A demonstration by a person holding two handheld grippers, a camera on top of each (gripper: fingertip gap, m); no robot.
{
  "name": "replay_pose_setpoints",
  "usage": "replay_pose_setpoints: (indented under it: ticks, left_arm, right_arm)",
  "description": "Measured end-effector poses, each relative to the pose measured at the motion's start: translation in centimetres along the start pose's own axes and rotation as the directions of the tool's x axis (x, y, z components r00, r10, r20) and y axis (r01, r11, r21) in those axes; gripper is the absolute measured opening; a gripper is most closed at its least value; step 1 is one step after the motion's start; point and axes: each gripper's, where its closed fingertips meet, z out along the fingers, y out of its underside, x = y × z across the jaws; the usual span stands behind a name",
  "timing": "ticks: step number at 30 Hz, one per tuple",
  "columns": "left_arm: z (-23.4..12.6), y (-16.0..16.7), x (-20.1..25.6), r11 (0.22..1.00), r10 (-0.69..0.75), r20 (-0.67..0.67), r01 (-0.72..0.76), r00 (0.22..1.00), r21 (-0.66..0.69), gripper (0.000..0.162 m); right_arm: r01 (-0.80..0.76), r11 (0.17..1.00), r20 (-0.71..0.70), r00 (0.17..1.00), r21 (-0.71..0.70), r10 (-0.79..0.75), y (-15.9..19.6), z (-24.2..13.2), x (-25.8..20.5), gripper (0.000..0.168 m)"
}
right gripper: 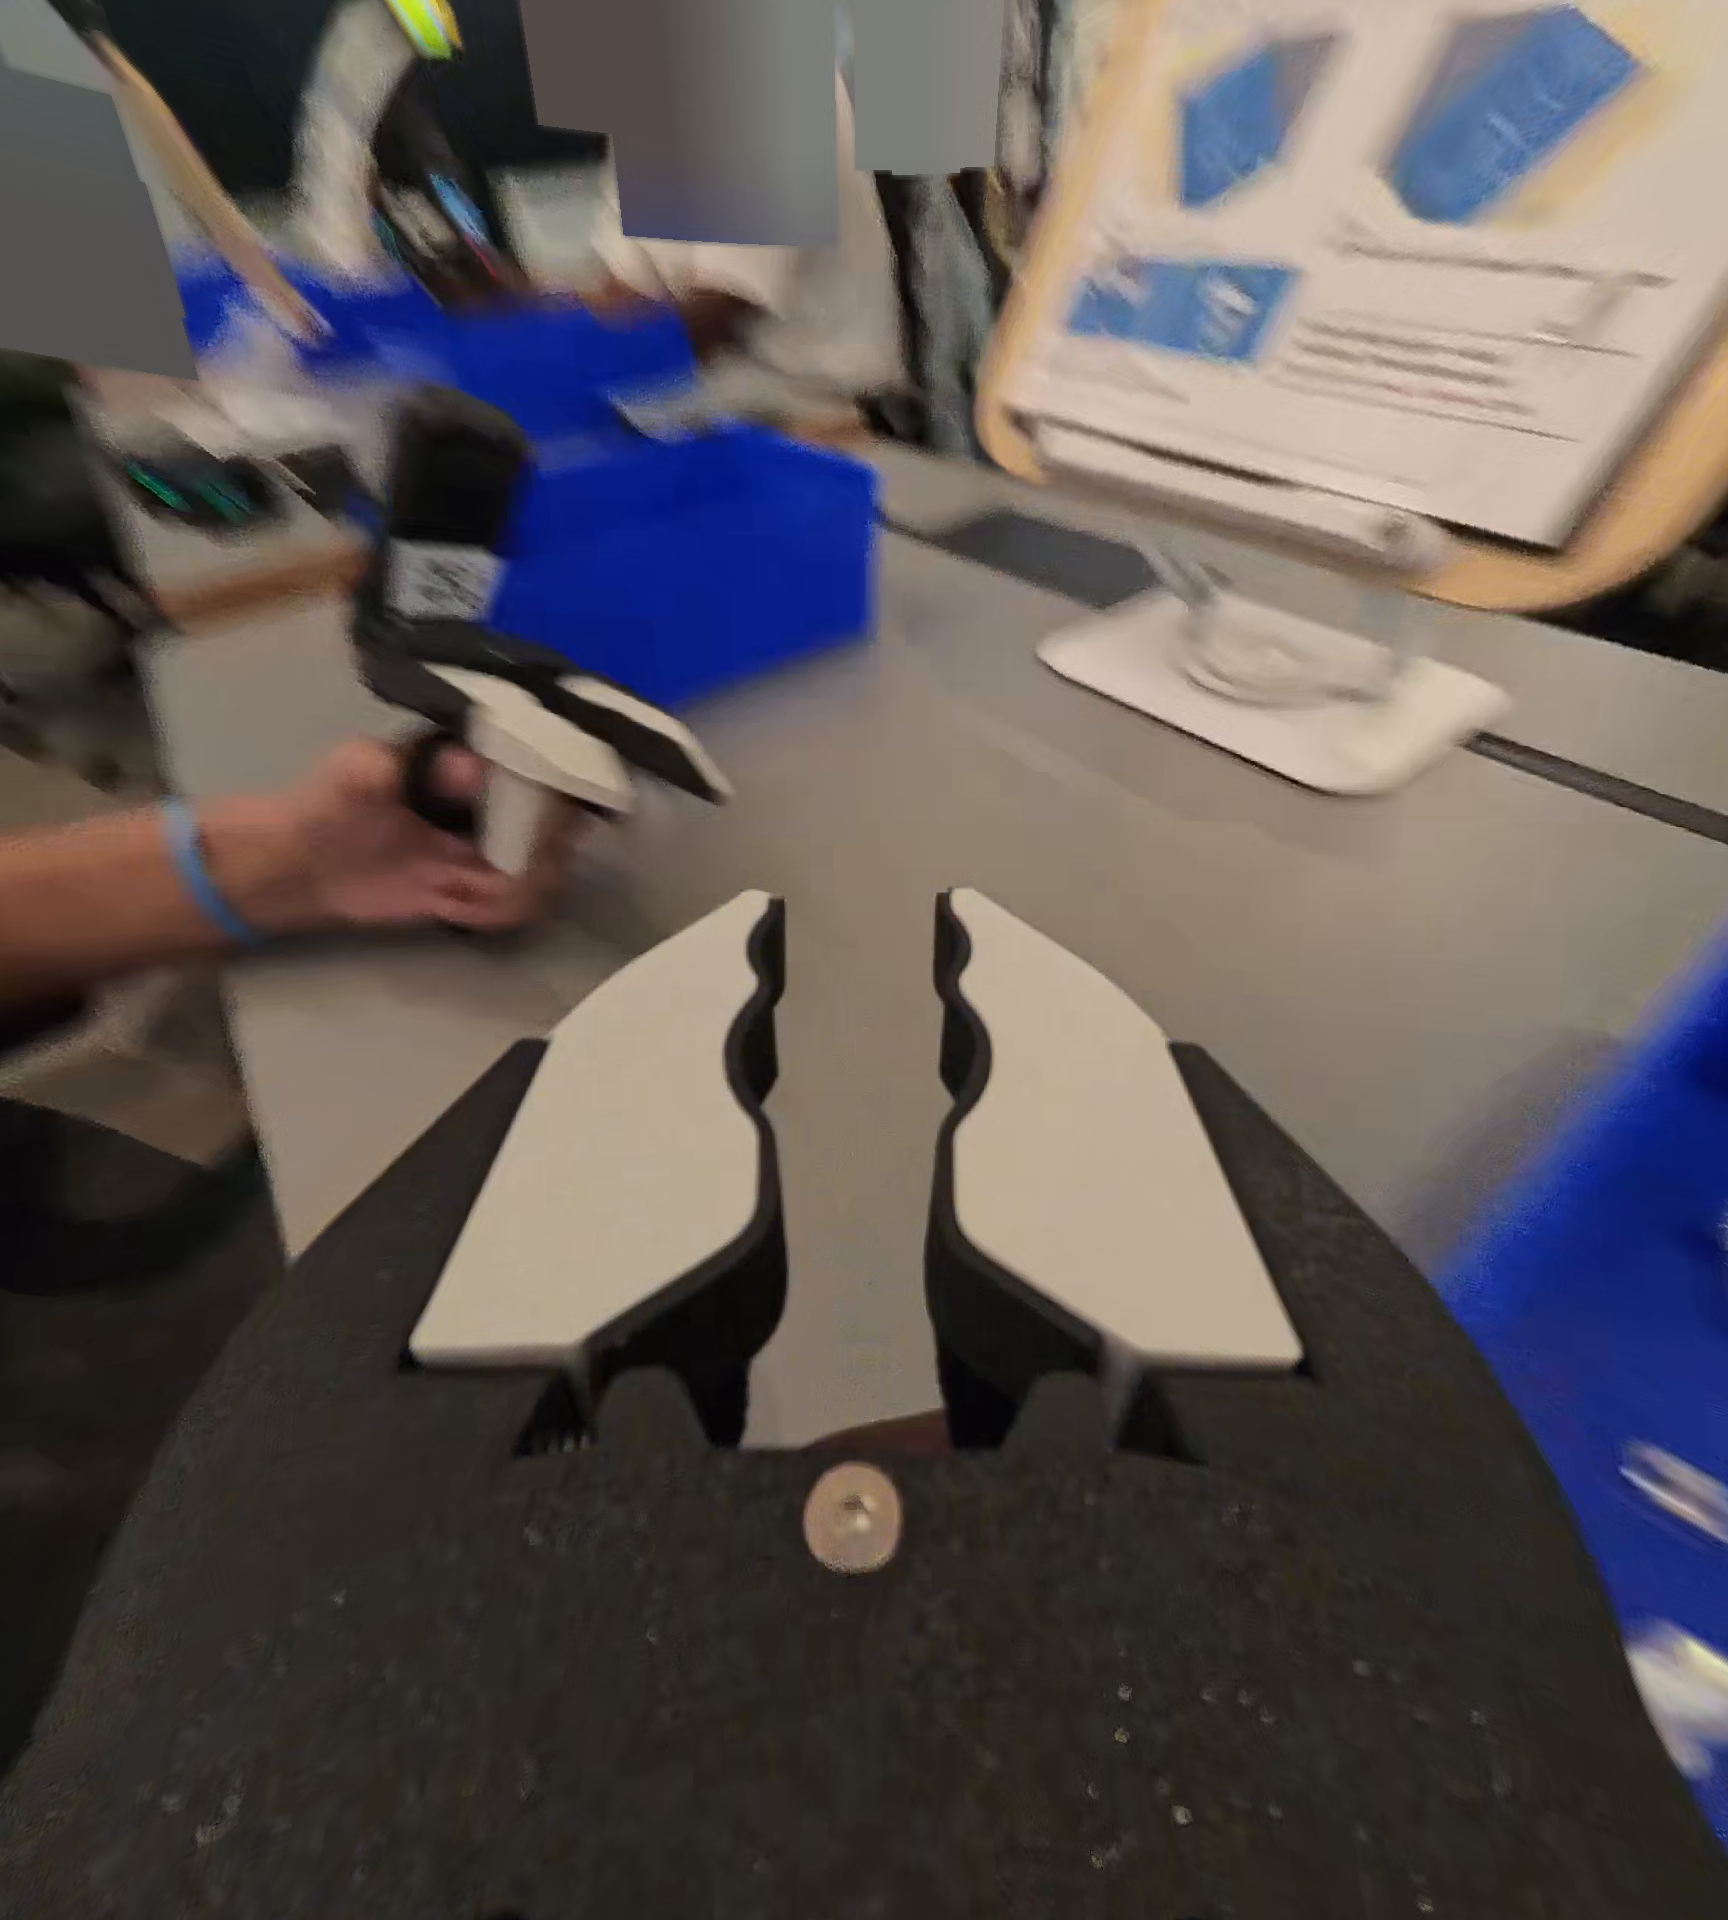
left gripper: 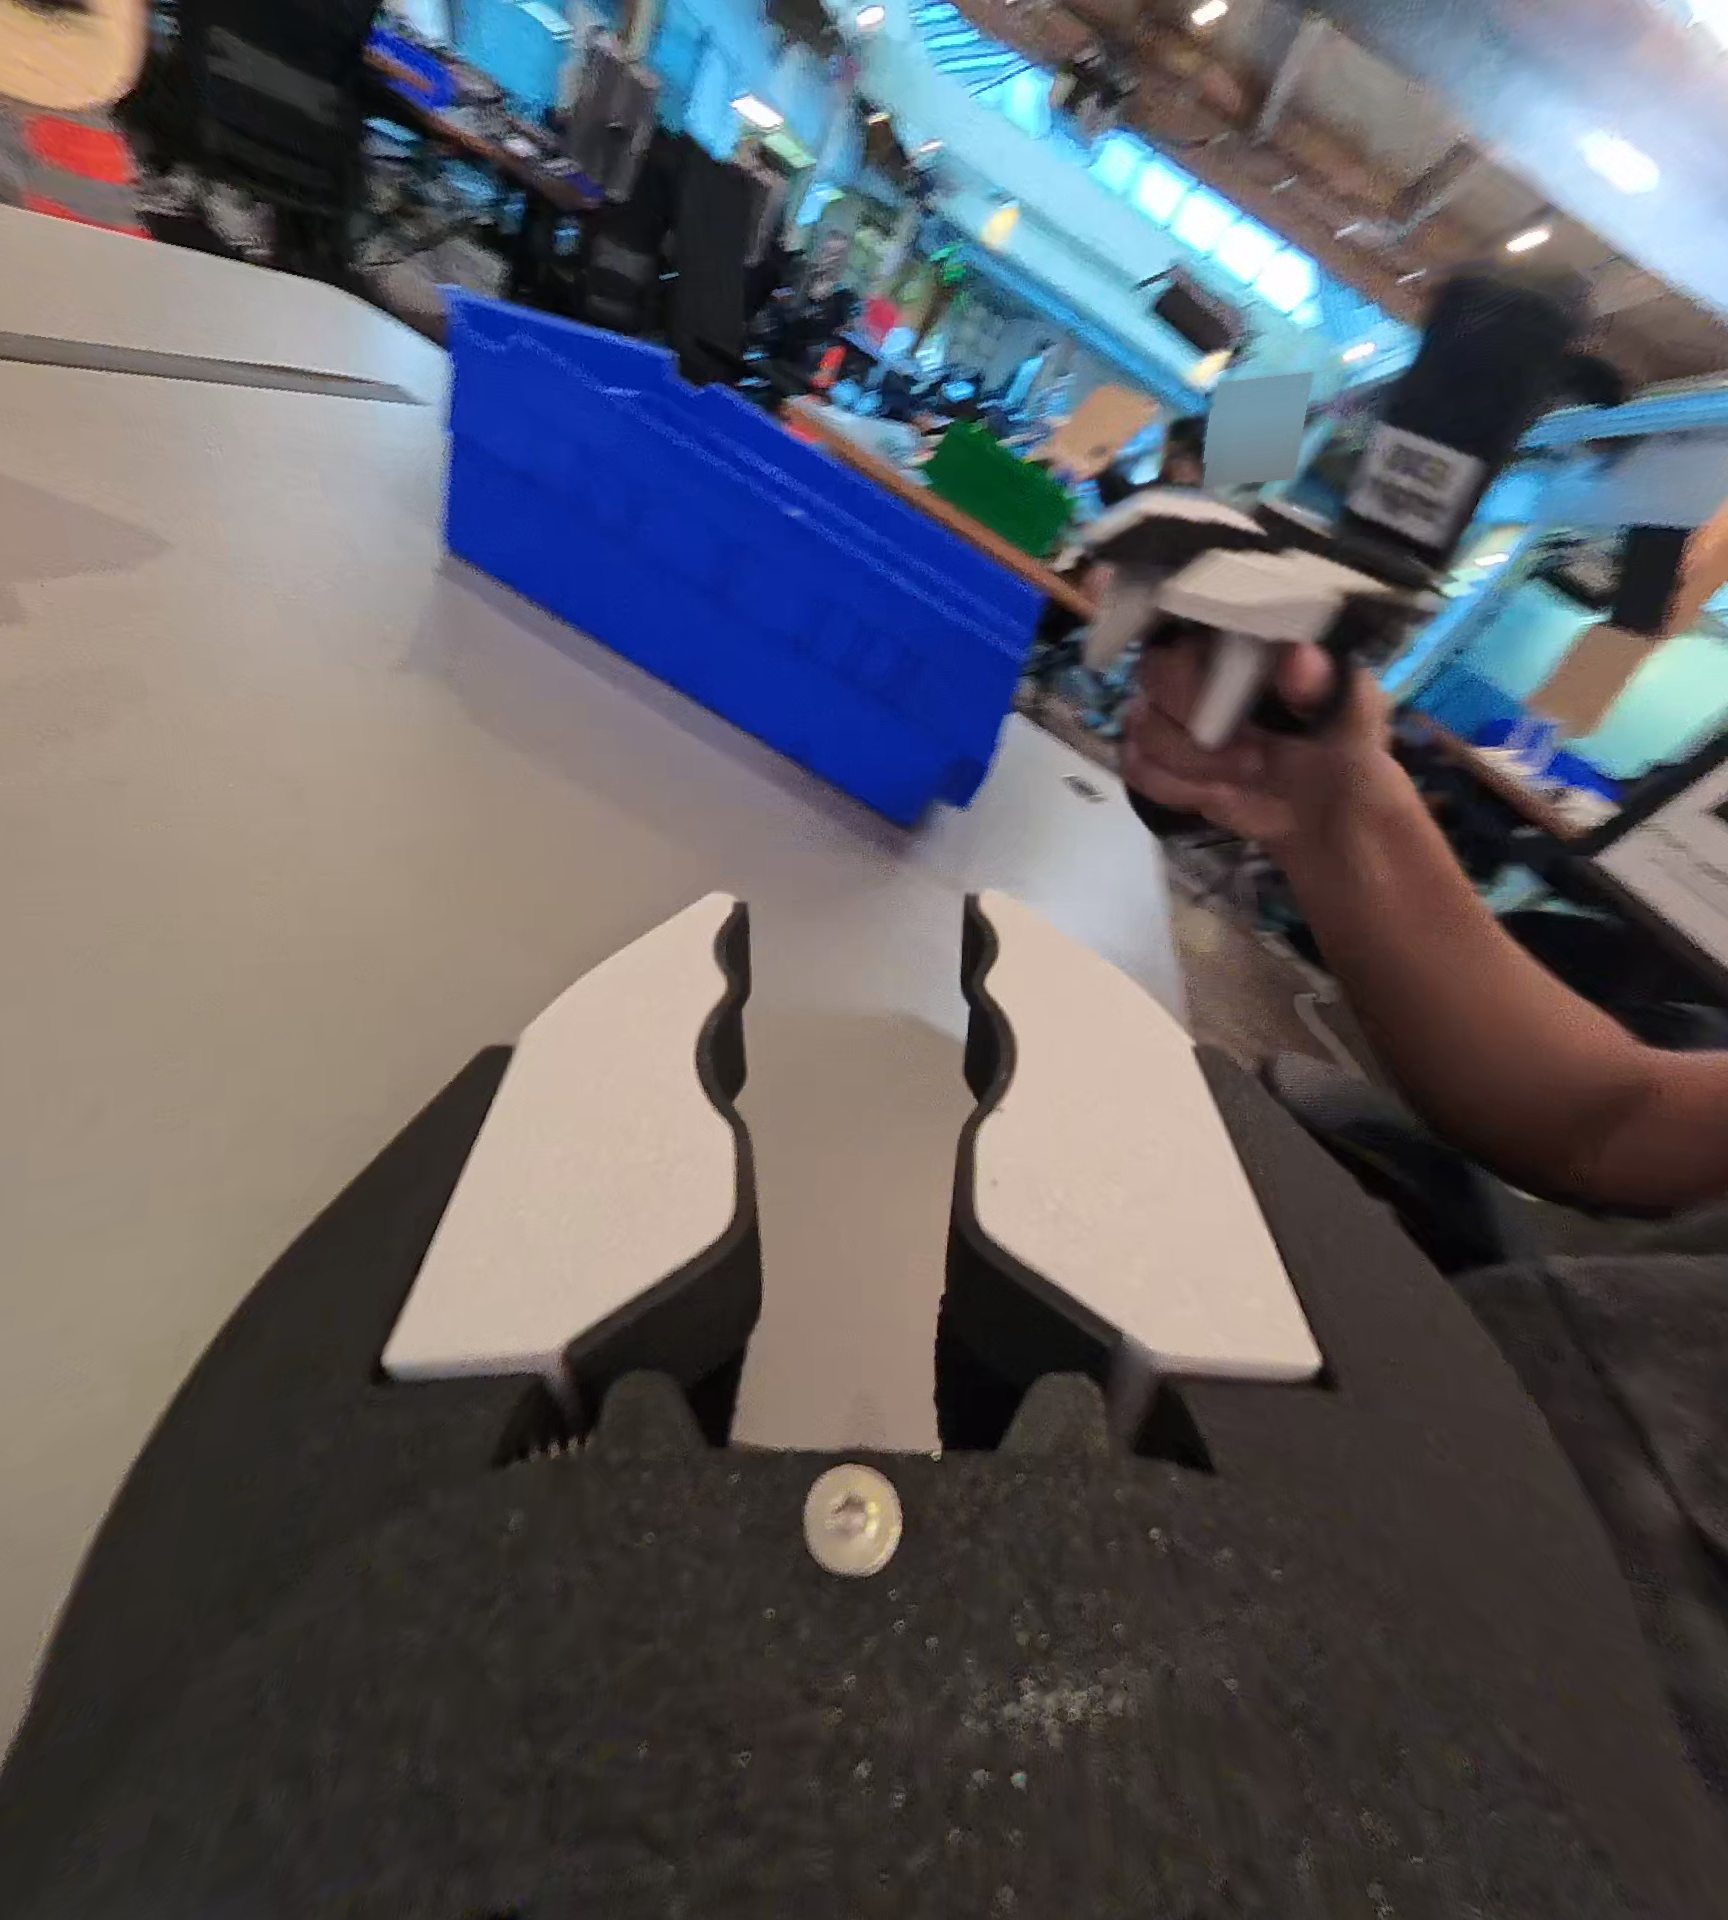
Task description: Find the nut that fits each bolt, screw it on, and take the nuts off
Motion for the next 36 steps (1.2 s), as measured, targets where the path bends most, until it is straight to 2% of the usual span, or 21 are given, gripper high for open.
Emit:
replay_pose_setpoints:
  ticks: [3,6,8,12,15,20,22,24,28,30,32,34,36]
  left_arm:
    - [-0.7,0.2,-1.7,0.996,0.079,0.220,-0.069,0.972,-0.052,0.038]
    - [-3.0,0.7,-2.6,0.986,0.167,0.422,-0.145,0.891,-0.085,0.040]
    - [-4.8,0.8,-2.6,0.986,0.161,0.499,-0.156,0.851,-0.051,0.040]
    - [-6.8,1.2,-2.6,0.993,0.069,0.541,-0.110,0.838,0.043,0.040]
    - [-6.9,1.3,-2.7,0.996,0.030,0.511,-0.070,0.859,0.059,0.043]
    - [-6.5,1.7,-2.7,0.994,0.079,0.559,-0.104,0.826,0.014,0.044]
    - [-4.6,2.0,-1.9,0.995,0.088,0.554,-0.100,0.828,-0.008,0.049]
    - [-0.9,2.3,-0.1,0.996,0.081,0.519,-0.083,0.851,-0.018,0.051]
    - [9.7,3.2,4.4,0.981,0.193,0.481,-0.171,0.855,-0.090,0.069]
    - [15.1,3.4,6.5,0.975,0.223,0.459,-0.193,0.860,-0.112,0.080]
    - [19.5,3.3,7.7,0.982,0.191,0.461,-0.162,0.866,-0.101,0.091]
    - [22.6,3.3,7.4,0.984,0.175,0.512,-0.134,0.841,-0.115,0.091]
    - [24.6,3.5,6.3,0.986,0.165,0.571,-0.114,0.804,-0.124,0.090]
  right_arm:
    - [-0.104,0.984,0.147,0.986,0.145,0.082,1.8,3.5,-3.9,0.028]
    - [-0.069,0.983,0.143,0.989,0.173,0.045,2.8,5.5,-4.9,0.029]
    - [-0.076,0.965,0.115,0.992,0.250,0.049,2.5,5.5,-4.9,0.024]
    - [-0.065,0.950,0.109,0.993,0.306,0.033,2.3,5.1,-5.0,0.020]
    - [-0.119,0.950,0.130,0.988,0.287,0.085,2.6,5.2,-4.5,0.022]
    - [-0.078,0.954,0.105,0.993,0.291,0.049,2.6,5.0,-4.8,0.022]
    - [-0.054,0.950,0.075,0.997,0.309,0.032,2.4,4.4,-4.9,0.023]
    - [-0.046,0.925,0.028,0.999,0.377,0.038,1.6,2.3,-4.8,0.025]
    - [0.089,0.848,-0.229,0.973,0.523,0.040,-0.8,-6.5,-1.5,0.023]
    - [0.145,0.802,-0.403,0.906,0.580,0.128,-0.7,-12.4,2.6,0.020]
    - [0.169,0.780,-0.548,0.798,0.602,0.250,1.0,-17.9,7.3,0.021]
    - [0.179,0.794,-0.657,0.680,0.580,0.326,2.6,-22.3,10.8,0.024]
    - [0.142,0.855,-0.743,0.579,0.499,0.338,3.8,-24.7,13.2,0.026]
